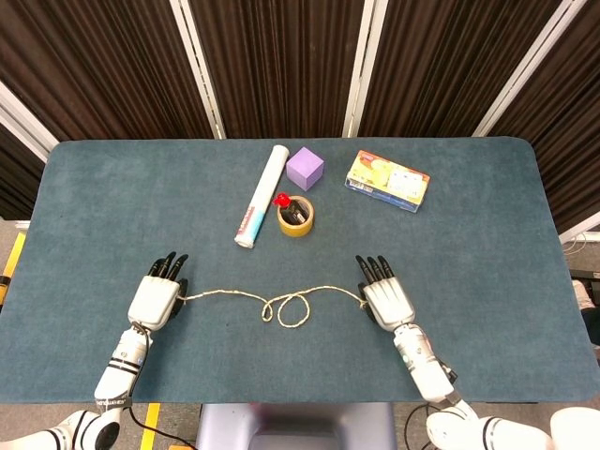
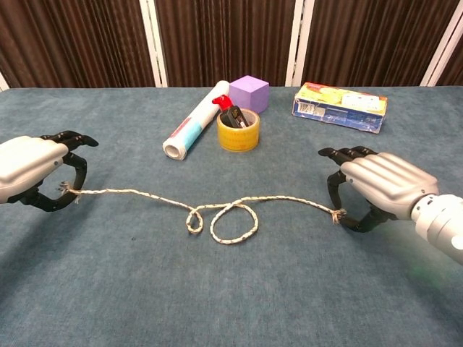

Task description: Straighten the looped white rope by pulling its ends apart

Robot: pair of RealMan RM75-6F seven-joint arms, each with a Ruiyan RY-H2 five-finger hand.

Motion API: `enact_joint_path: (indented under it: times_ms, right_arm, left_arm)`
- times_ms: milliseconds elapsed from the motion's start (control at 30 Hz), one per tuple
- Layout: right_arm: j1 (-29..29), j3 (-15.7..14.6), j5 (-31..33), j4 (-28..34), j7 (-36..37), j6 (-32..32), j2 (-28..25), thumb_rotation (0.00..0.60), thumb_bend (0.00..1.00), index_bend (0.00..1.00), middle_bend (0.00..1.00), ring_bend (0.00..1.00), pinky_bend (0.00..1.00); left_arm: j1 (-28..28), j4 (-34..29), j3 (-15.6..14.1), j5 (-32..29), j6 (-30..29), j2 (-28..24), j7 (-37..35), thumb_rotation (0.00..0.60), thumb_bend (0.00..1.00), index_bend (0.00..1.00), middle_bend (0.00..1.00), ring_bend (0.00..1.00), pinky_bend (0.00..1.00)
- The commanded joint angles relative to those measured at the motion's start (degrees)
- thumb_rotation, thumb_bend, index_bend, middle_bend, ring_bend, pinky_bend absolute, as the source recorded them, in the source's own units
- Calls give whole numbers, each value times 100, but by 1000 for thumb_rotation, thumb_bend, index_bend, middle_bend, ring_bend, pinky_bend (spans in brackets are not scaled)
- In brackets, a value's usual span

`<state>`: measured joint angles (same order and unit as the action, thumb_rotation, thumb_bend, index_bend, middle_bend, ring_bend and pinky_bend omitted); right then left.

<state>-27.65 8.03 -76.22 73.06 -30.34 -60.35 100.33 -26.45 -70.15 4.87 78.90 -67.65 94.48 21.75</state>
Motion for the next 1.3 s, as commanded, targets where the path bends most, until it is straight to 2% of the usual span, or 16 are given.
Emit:
enact_joint_path:
  times_ms: [33, 300, 433, 567, 1033, 1300]
  right_arm:
    - [-33, -18, 26, -31, 18, 26, 34, 600, 392, 635, 60, 0, 0]
    - [-135, -21, 157, -163, 35, 97, 148, 600, 417, 628, 59, 0, 0]
    - [-194, -7, 217, -212, 26, 127, 208, 600, 505, 643, 67, 0, 0]
    - [-236, -4, 224, -276, 25, 95, 260, 600, 546, 653, 78, 0, 0]
    - [-281, -16, 289, -342, 97, -3, 250, 600, 552, 726, 123, 0, 0]
    - [-238, 78, 324, -264, 258, -171, 2, 600, 553, 749, 137, 0, 0]
  left_arm:
    - [-5, 22, -9, 9, -6, -2, 24, 600, 490, 648, 90, 0, 175]
    - [-15, 2, -10, -7, 15, -32, -2, 600, 491, 649, 90, 0, 176]
    - [-19, -13, -6, -13, 18, -51, -13, 600, 490, 649, 90, 0, 176]
    - [-25, -30, 0, -18, 18, -68, -29, 600, 491, 648, 90, 0, 176]
    - [-31, -9, 25, -51, 3, -92, -66, 600, 491, 649, 89, 0, 176]
    - [-7, 12, 58, -53, -83, -165, -104, 600, 491, 649, 90, 0, 177]
